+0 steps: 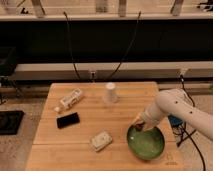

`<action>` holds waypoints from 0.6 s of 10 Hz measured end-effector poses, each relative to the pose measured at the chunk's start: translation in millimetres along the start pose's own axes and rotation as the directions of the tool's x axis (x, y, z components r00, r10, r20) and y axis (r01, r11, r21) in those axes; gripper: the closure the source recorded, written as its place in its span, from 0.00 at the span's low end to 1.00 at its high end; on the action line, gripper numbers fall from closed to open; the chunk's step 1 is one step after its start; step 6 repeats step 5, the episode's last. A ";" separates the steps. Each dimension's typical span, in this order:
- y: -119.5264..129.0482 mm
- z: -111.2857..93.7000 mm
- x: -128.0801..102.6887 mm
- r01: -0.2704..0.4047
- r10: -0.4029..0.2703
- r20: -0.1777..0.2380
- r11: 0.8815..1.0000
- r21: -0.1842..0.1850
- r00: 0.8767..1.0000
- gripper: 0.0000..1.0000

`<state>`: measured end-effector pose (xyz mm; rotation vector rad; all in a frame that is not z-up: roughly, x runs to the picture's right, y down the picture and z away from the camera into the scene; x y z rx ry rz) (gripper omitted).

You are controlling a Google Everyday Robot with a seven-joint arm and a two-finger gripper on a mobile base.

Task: Place the pepper in the ceramic bowl

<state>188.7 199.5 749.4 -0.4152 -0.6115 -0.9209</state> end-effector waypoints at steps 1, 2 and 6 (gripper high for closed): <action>0.4 -0.7 0.0 -0.002 0.002 0.001 1.000 0.002 1.000 0.26; 0.7 -1.6 0.3 -0.005 0.005 0.001 1.000 0.003 1.000 0.23; 1.7 -3.3 0.7 -0.012 0.012 0.003 1.000 0.007 1.000 0.20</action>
